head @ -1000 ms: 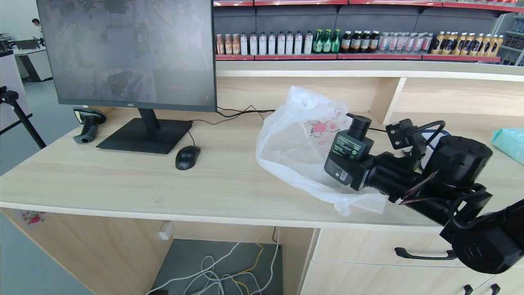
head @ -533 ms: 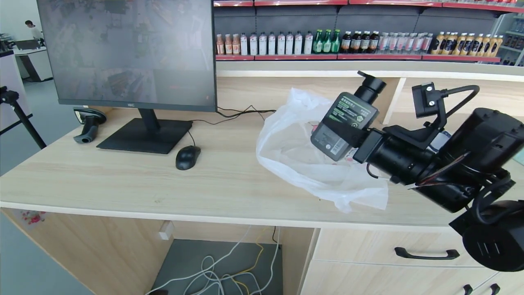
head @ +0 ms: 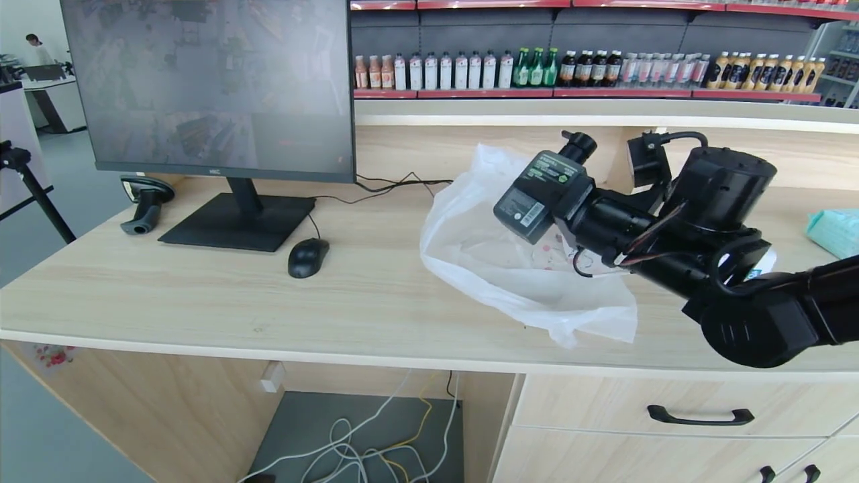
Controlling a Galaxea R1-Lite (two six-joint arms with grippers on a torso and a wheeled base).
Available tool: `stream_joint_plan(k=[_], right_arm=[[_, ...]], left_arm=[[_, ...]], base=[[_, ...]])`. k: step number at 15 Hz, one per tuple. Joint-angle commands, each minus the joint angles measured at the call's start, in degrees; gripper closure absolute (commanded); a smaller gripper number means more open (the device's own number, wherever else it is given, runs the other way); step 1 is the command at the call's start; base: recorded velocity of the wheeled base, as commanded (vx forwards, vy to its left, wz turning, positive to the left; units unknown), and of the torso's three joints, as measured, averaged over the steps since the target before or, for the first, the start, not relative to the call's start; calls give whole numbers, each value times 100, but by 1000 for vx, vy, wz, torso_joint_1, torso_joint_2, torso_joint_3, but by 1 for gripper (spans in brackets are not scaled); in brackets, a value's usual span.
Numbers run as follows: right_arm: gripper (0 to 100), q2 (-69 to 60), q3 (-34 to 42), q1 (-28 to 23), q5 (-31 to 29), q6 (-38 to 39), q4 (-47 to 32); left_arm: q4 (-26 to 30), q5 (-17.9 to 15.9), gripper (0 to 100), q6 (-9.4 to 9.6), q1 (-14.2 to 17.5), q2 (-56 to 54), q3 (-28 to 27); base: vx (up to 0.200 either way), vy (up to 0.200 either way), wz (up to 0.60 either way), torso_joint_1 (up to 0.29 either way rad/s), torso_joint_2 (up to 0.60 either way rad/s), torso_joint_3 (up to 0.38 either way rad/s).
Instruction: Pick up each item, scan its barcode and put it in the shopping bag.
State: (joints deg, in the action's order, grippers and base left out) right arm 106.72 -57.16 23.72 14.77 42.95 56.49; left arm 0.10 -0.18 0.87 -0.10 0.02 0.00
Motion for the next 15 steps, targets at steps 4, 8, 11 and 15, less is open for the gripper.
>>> stream_joint_plan(k=[4, 8, 11, 15], right_arm=[[100, -63, -840, -61, -45, 381, -1870], [100, -28, -1148, -52, -54, 856, -2872], [100, 139, -1104, -52, -62, 864, -2977], [100, 499, -1500, 71, -62, 873, -3004]], left_arm=[[-1, 1, 0, 1, 1, -2, 0], [-1, 1, 0, 10, 1, -2, 0], [-1, 1, 0, 10, 1, -2, 0], [-1, 1, 0, 10, 1, -2, 0]], base=[[0, 0, 0, 0, 0, 0], [0, 0, 0, 0, 0, 0], [0, 0, 0, 0, 0, 0], [0, 0, 0, 0, 0, 0]])
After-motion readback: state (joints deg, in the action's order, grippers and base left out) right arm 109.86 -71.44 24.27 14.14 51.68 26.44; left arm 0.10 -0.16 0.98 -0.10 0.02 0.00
